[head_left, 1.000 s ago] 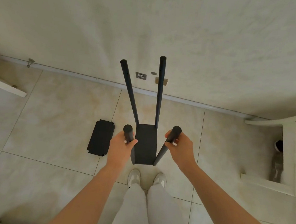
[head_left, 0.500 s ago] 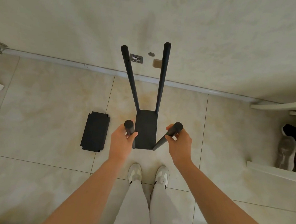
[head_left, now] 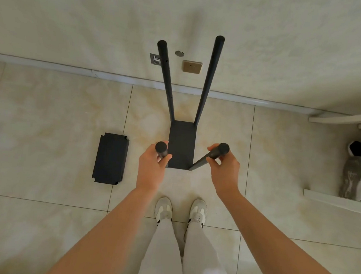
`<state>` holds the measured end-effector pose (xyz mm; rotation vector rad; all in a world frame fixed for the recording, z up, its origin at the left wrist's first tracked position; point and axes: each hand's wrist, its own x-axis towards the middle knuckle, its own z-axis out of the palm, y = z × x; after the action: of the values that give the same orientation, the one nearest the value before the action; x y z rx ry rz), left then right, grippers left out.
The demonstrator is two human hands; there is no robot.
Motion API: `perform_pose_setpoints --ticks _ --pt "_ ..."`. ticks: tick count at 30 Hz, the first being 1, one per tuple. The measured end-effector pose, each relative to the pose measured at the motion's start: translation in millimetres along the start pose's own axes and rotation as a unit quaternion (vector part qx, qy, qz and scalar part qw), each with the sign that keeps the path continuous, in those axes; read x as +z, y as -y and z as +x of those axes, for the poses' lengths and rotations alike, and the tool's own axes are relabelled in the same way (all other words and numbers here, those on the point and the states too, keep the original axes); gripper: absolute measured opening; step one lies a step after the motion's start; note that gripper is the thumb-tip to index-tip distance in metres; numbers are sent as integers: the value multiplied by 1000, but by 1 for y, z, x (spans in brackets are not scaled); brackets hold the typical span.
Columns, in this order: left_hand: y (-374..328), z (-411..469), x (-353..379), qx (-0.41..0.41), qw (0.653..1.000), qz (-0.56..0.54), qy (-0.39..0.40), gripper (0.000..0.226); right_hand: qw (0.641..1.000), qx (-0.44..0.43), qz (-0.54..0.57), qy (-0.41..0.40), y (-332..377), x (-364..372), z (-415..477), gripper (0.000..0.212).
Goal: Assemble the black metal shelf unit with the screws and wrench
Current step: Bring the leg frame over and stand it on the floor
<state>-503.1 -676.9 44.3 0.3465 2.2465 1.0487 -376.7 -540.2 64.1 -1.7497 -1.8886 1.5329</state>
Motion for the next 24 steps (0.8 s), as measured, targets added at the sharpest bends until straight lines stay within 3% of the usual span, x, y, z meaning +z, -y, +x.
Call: perform_pose_setpoints --ticks 8,16,24 --pt "-6 21 7 -14 998 52 30 26 1000 13 -9 -6 1 -3 21 32" --pt "14 0 9 -46 992 73 90 41 999 -10 -45 13 -29 -10 10 32" --pt "19 -19 11 -62 994 57 73 34 998 6 -48 29 -44 -6 1 35"
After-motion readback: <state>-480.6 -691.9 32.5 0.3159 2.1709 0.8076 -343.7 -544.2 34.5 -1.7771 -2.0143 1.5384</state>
